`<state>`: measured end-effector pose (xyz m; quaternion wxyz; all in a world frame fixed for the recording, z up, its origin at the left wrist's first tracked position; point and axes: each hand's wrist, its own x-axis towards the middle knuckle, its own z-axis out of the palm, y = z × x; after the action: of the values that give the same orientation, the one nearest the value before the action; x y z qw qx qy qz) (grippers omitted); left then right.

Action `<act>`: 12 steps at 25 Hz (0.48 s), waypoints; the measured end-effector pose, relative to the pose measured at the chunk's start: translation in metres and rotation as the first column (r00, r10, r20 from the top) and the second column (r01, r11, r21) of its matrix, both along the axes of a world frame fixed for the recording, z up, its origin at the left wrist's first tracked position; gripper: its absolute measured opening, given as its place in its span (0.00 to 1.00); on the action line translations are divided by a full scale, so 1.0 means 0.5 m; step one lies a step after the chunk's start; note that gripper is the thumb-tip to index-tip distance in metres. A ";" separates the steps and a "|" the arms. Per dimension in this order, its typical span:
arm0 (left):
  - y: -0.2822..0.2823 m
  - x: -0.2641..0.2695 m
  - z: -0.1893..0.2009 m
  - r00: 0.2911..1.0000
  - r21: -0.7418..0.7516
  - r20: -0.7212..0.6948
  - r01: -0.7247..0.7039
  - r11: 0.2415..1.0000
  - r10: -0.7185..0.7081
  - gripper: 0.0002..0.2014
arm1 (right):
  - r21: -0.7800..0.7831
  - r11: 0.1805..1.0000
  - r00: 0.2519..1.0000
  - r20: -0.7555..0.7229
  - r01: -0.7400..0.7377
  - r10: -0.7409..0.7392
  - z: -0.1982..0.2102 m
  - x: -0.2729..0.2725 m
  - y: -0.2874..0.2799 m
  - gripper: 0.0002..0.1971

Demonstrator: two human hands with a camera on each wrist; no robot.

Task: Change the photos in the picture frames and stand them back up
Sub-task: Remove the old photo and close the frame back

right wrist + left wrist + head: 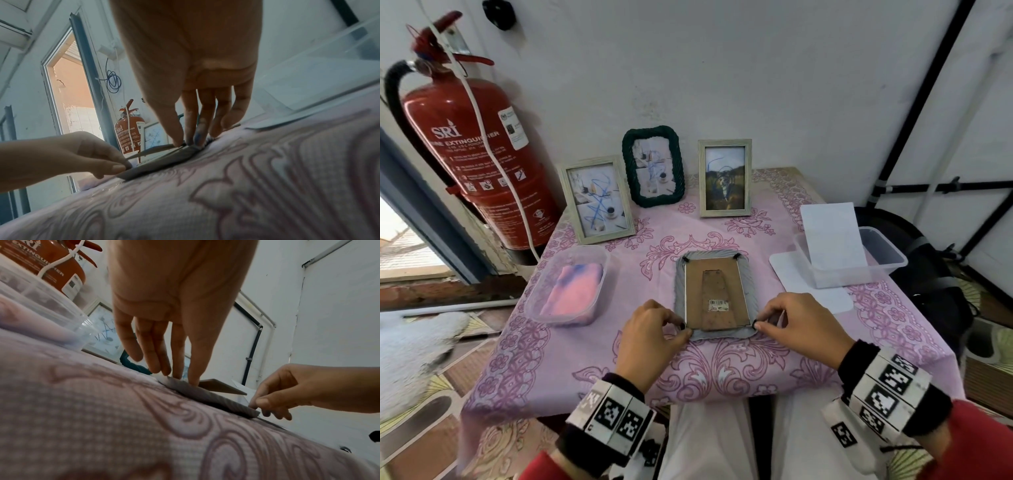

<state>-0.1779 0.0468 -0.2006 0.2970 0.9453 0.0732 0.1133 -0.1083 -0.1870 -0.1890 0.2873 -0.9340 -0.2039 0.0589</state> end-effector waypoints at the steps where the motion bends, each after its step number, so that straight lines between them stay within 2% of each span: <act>1: -0.004 -0.001 -0.003 1.000 -0.016 0.009 -0.026 1.000 0.026 0.09 | 0.019 1.000 1.000 0.007 0.021 -0.021 -0.004 -0.003 0.003 0.04; 6: -0.007 -0.002 -0.022 0.993 -0.183 0.003 -0.112 0.977 0.115 0.09 | 0.081 0.989 0.992 -0.007 0.126 -0.126 -0.025 -0.009 0.016 0.07; 10: -0.010 -0.003 -0.028 0.996 -0.216 0.014 -0.085 0.973 0.090 0.09 | 0.163 0.973 0.986 -0.071 0.163 -0.154 -0.033 0.000 0.018 0.08; 12: -0.014 -0.004 -0.029 0.997 -0.218 0.024 -0.070 0.973 0.077 0.09 | 0.202 0.970 0.991 -0.036 0.137 -0.132 -0.035 0.000 0.019 0.09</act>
<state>-0.1798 0.0397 -0.2150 0.3953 0.9019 0.1151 0.1306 -0.1082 -0.1774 -0.2064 0.3872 -0.9106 -0.1419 0.0287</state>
